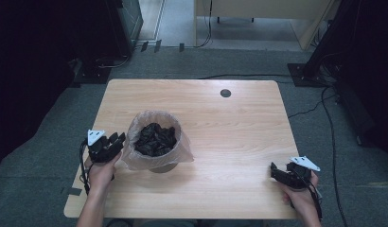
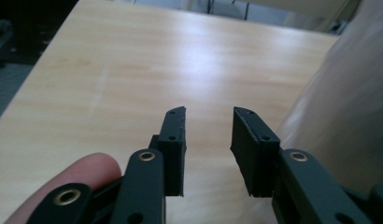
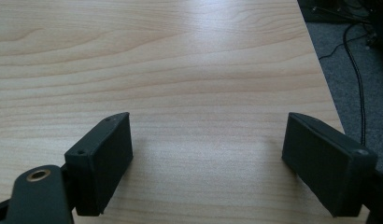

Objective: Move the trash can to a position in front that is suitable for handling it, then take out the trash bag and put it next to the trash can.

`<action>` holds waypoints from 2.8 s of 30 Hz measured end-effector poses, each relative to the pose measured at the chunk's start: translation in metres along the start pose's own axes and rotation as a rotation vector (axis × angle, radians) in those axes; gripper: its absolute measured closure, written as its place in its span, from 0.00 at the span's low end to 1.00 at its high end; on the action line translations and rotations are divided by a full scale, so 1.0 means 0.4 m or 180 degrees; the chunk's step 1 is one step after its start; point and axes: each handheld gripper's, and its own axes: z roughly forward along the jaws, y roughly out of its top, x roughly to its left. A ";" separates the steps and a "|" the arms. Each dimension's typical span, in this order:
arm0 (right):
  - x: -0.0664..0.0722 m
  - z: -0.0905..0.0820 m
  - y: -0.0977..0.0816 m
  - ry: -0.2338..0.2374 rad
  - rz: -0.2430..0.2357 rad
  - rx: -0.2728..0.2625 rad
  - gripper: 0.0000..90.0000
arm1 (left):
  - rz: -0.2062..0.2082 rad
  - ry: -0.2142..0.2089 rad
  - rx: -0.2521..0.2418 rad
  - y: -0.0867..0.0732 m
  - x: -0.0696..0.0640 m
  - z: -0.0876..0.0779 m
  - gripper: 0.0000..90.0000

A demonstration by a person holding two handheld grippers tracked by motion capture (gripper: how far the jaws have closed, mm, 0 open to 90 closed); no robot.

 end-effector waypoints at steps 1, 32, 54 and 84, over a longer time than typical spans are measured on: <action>0.001 0.000 0.000 -0.0010 0.0009 0.0000 0.18 | 0.0003 -0.0058 -0.0004 0.007 -0.010 0.005 0.76; 0.276 -0.039 0.195 0.0633 0.0060 -0.0767 0.49 | 0.0310 -0.0500 0.0087 -0.026 -0.187 0.040 0.89; 0.379 -0.042 0.161 0.0886 -0.0287 -0.0725 0.60 | 0.0619 -0.1019 0.0149 -0.062 -0.345 0.035 0.88; 0.248 0.047 0.088 0.0294 0.0120 -0.0239 0.41 | 0.0785 -0.0515 0.0869 -0.209 -0.279 0.060 0.43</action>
